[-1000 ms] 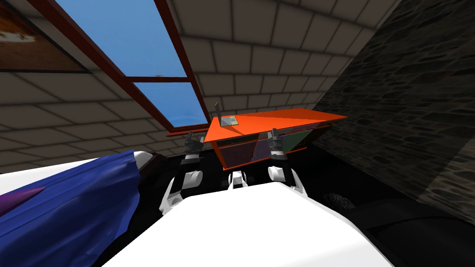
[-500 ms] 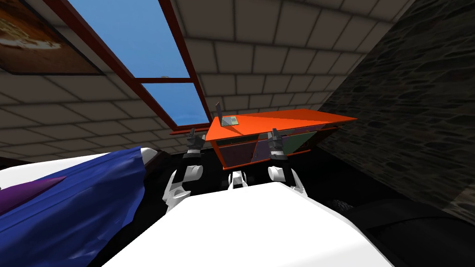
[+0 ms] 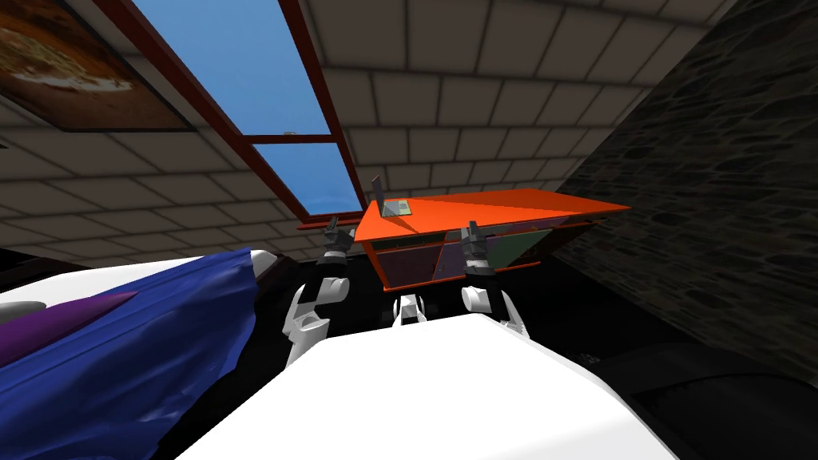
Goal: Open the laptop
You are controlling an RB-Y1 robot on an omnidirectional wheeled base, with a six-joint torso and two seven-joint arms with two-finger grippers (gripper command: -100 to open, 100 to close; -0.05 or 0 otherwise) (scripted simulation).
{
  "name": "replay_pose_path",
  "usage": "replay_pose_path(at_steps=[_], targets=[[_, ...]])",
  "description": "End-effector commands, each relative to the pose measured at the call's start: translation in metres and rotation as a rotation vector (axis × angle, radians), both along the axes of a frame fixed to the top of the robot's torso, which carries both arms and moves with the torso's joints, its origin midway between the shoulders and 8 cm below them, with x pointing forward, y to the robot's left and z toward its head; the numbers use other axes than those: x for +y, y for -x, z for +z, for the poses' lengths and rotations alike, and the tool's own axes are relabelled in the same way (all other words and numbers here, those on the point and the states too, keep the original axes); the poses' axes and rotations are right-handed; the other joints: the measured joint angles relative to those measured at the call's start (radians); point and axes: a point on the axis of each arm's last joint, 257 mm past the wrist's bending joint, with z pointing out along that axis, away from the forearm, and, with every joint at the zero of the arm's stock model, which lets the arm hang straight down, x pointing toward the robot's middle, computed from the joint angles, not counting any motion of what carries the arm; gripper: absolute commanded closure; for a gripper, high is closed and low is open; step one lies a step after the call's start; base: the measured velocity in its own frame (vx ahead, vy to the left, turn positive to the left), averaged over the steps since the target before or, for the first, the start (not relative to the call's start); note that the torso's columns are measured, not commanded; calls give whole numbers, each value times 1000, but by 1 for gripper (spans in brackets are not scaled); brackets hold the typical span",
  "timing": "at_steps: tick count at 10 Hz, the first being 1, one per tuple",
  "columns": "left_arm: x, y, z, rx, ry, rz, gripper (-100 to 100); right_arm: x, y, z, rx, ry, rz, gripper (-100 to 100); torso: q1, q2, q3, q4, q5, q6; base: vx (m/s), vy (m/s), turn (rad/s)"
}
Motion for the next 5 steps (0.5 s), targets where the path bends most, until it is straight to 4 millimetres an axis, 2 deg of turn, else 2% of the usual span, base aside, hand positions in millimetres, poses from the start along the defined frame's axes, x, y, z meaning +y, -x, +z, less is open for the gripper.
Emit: replay_pose_path(at_steps=[1,5], targets=[[0,-11,2,24,15,-2,-100,0,0,0,0,0,0,0,0,0,0,0,0,0,-3,-42,44],[0,-30,8,58,45,-6,-100,0,0,0,0,0,0,0,0,0,0,0,0,0,-1,-45,63]])
